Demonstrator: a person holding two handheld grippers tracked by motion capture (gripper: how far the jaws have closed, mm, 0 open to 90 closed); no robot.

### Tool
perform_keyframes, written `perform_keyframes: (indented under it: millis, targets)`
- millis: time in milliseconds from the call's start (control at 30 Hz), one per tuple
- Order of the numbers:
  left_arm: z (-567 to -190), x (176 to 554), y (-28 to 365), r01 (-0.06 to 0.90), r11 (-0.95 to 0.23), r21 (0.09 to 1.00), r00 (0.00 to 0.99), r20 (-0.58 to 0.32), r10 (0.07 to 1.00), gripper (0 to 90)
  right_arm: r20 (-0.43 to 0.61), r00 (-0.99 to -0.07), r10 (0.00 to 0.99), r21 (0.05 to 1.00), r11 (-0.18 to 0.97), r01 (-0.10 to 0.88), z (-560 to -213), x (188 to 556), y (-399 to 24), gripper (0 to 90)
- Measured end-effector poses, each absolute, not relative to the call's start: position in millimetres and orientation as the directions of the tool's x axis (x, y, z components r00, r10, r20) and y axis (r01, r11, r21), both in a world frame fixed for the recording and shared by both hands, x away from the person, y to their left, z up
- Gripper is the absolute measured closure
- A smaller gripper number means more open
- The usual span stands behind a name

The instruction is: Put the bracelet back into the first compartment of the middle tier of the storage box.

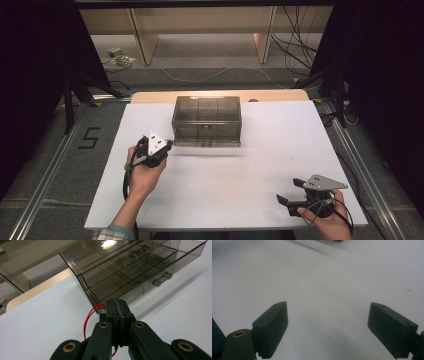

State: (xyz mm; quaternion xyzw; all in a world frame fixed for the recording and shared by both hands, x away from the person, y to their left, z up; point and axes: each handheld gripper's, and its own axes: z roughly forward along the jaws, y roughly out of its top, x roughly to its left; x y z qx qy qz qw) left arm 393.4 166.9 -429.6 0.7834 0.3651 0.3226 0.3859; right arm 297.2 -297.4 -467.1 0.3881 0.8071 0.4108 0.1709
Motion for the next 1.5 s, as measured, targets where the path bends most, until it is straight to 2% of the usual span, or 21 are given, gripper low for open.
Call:
perform_keyframes:
  millis: [1500]
  targets:
    - [-418, 399, 149, 0.268, -0.464, 0.844, 0.557, 0.257, 0.790, 89.8, 0.048, -0.638, 0.769, 0.797, 0.355, 0.489, -468, 298, -297, 17.4]
